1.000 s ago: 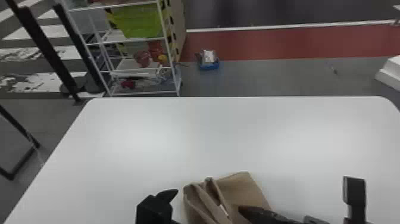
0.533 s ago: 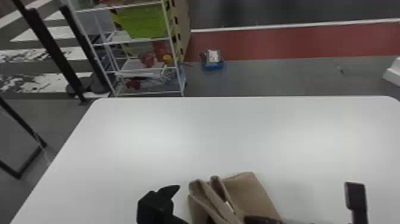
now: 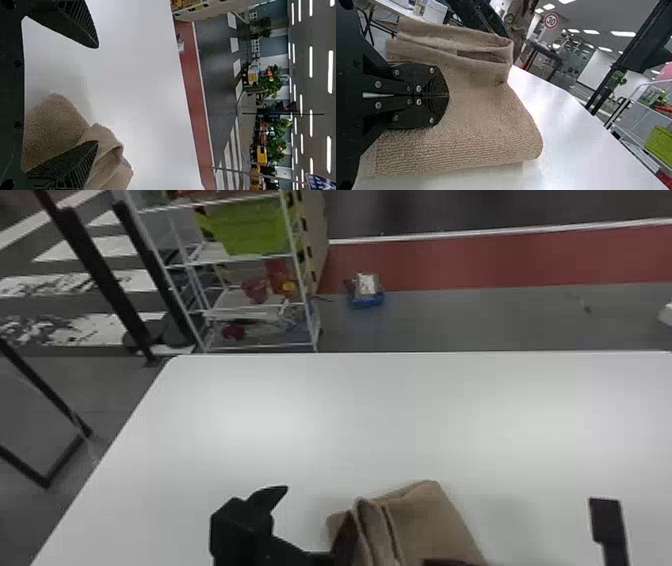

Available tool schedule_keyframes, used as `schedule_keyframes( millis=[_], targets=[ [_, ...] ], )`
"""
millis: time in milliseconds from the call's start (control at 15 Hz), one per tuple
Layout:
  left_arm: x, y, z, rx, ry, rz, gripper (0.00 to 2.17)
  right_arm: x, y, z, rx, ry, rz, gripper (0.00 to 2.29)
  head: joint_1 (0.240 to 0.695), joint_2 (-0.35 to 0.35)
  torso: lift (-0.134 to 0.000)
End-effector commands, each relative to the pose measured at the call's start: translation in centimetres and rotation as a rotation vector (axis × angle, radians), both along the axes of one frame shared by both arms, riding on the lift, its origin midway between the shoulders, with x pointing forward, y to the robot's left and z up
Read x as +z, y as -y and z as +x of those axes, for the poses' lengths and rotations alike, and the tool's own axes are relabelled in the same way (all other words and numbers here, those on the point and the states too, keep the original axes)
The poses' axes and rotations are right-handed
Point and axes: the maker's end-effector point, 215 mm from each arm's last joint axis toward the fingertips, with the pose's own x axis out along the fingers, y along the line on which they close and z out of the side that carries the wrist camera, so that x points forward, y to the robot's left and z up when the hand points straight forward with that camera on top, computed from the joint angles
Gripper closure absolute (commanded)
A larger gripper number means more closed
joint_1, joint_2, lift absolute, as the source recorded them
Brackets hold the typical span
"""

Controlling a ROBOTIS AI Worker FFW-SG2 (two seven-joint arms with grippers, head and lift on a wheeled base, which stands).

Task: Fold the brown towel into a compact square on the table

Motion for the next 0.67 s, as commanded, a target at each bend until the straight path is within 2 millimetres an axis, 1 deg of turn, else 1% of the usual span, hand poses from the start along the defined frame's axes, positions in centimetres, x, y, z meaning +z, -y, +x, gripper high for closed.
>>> schedule_keyframes(
  millis=[0,67,200,333,400,467,600],
  targets=[
    [2.0,-1.4,0.7,0.019,0.036,0.01,0.02,-0.1,0.2,0.0,0.003,-0.008,-0.006,2.02,0.695,0.209,-0.124],
    [2.9,-2.1,0.8,0.03,0.052,0.015,0.02,-0.1,0.4,0.0,0.003,-0.01,-0.011,2.02,0.695,0.215,-0.124],
    [4.4,-2.6,0.9,0.035,0.074,0.014,0.02,-0.3,0.6,0.2,0.001,-0.005,-0.023,2.02,0.695,0.227,-0.124],
    [4.6,-2.5,0.9,0.029,0.077,0.011,0.02,-0.3,1.4,0.6,-0.001,0.001,-0.038,2.02,0.695,0.237,-0.124],
    [4.4,-2.4,0.8,0.028,0.072,0.009,0.02,-0.3,1.9,0.8,-0.001,-0.003,-0.05,2.02,0.695,0.235,-0.124],
    [3.8,-2.4,0.7,0.03,0.061,0.009,0.02,-0.3,2.7,1.4,-0.01,0.0,-0.067,2.02,0.695,0.23,-0.124],
    [3.5,-2.3,0.6,0.026,0.058,0.005,0.02,0.0,4.5,3.2,-0.043,0.017,-0.104,2.02,0.695,0.212,-0.124]
  ],
)
